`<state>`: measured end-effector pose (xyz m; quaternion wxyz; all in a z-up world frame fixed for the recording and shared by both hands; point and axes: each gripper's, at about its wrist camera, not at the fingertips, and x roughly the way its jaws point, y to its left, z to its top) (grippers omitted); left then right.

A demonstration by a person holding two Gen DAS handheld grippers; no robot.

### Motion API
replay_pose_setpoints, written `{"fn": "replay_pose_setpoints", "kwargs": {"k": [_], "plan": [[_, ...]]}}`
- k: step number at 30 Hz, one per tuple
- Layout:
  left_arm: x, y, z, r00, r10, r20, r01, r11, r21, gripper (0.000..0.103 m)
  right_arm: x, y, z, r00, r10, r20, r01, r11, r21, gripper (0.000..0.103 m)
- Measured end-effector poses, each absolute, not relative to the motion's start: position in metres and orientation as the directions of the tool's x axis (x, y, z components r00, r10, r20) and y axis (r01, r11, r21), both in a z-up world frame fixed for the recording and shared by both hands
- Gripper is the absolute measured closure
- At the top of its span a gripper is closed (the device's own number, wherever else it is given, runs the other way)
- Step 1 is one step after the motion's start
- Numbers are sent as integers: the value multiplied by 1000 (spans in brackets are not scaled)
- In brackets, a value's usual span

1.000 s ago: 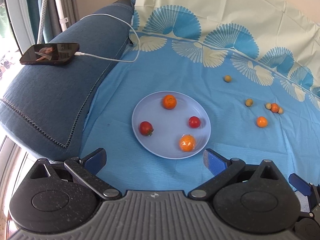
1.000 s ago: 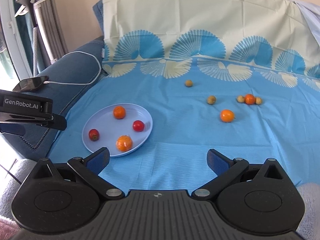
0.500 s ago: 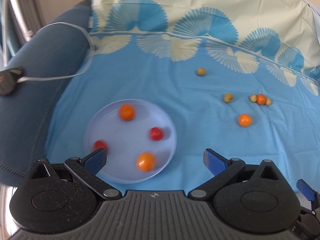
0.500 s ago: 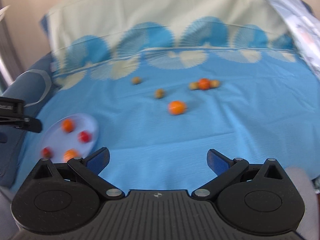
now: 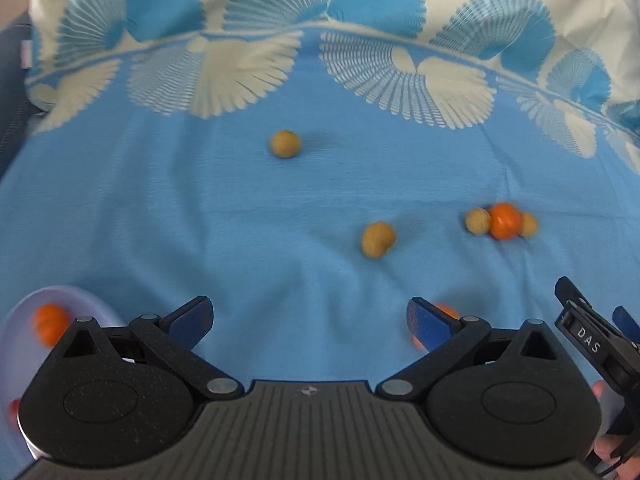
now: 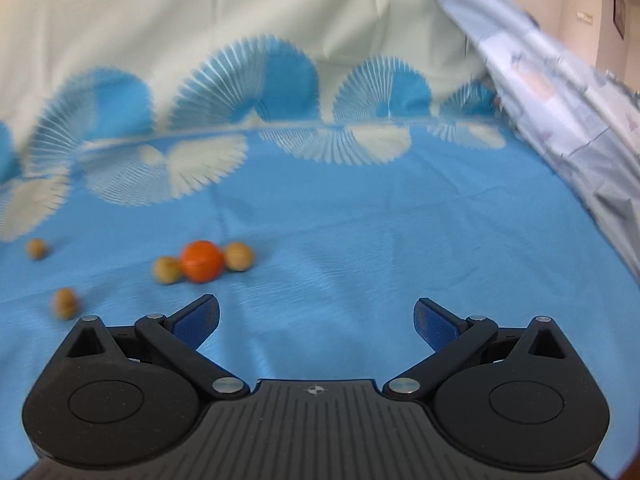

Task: Organize fruits
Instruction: 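Move the left tool toward a yellow-brown fruit while the right tool approaches another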

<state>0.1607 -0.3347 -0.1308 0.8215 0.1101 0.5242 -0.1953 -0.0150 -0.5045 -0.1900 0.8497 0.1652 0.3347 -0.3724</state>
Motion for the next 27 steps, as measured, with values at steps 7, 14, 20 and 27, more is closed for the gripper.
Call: {"fn": "replay_pose_setpoints", "kwargs": {"k": [7,14,20,27], "plan": [[199,-380,-179,357,-189,-915,463,886,-3,0,48,-534,-237,517,-482,-707,698,716,23,1],[208,-388,-195,376,-171,-911,482,876,35,0,69,-531,-241,556,-506,-659,656,754,-26,1],[202,-395,-183,386,-195,-902,497,867,25,43,70,-510,-235,575,-514,-637,603,792,-93,25],[179,-397,-152,391,-285,-875,577,817,-8,76,64,-503,-228,630,-491,-601,586,809,-48,77]]}}
